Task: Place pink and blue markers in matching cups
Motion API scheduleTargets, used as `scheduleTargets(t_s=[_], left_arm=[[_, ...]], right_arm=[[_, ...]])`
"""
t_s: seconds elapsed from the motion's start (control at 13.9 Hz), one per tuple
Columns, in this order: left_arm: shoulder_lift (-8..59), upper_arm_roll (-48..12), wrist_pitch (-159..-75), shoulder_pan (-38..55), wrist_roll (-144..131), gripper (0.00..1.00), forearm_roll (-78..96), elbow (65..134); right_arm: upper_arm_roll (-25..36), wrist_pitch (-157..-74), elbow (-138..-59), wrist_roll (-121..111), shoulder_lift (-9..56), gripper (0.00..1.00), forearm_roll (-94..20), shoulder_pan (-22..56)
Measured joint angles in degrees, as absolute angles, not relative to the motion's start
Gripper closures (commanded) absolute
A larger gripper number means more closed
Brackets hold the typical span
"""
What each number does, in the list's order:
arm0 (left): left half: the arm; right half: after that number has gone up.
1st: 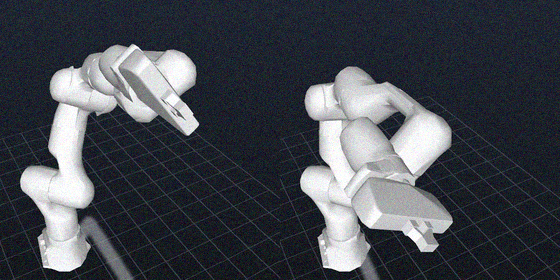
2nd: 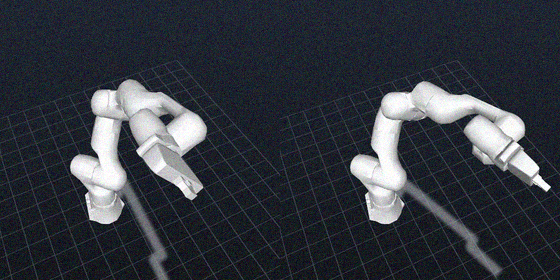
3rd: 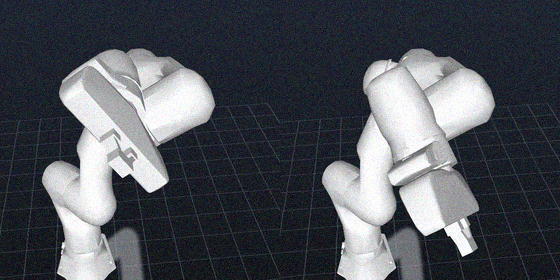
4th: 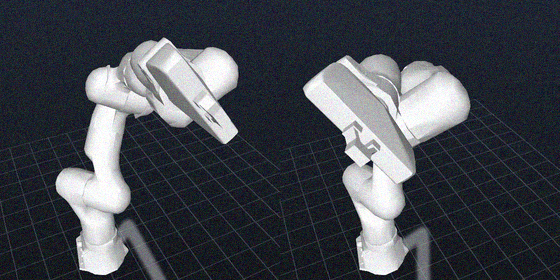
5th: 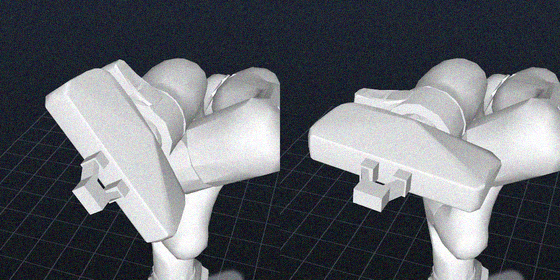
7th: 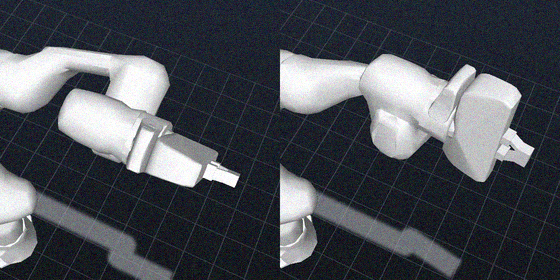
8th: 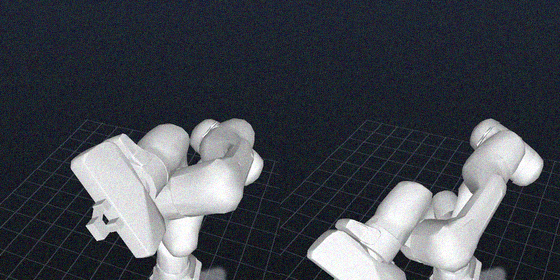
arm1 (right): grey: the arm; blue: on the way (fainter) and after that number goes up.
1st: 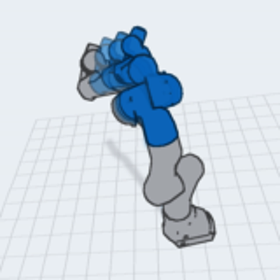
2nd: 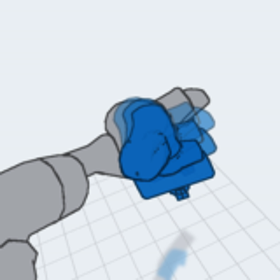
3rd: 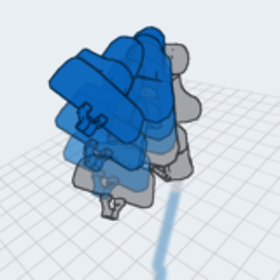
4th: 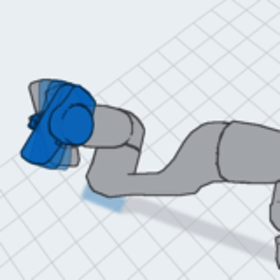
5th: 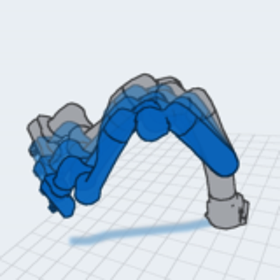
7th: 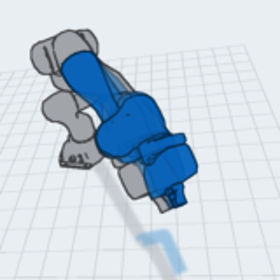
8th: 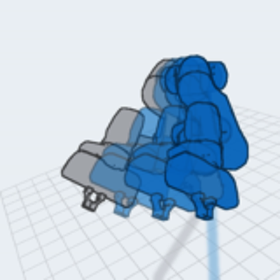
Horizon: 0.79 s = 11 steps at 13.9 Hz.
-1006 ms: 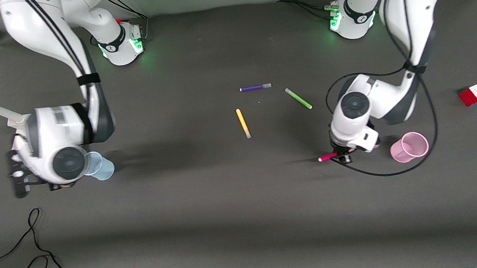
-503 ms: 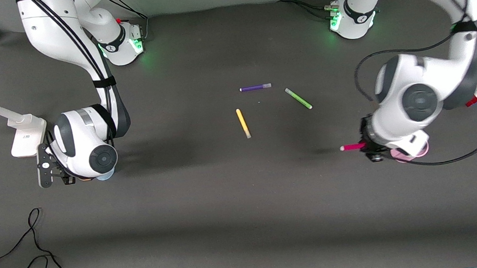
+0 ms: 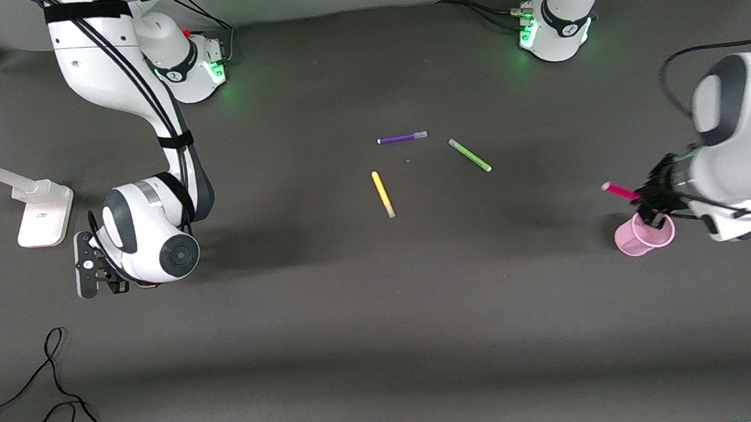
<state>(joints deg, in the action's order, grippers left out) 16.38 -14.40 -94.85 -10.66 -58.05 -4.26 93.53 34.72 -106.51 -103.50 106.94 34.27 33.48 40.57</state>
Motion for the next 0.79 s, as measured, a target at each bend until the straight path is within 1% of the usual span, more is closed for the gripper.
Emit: scheduleTargets(t_s=[0.29,0.43,0.57,0.79], left_arm=[[16.7,-14.3,-88.4,-15.3,-33.5,1.0,-4.1,92.2],[18.5,-14.2,-85.1,-15.7,-25.2,1.0,-4.1,90.8],[22.1,-14.2,-81.2,-15.7,-20.3,1.0,-4.8,87.8],[28.8,-14.3,-77.1,-15.7,-16.5,1.0,-6.3,82.4]], right_arm=[[34.7,-106.7,-103.0,107.0,34.1,0.0,33.5,40.6],[35.0,-106.5,-102.4,106.2,32.5,0.0,33.5,40.7],[36.2,-103.0,-101.1,99.2,28.0,0.0,33.6,40.9],[38.7,-97.5,-99.5,84.8,16.0,0.0,33.5,40.5]])
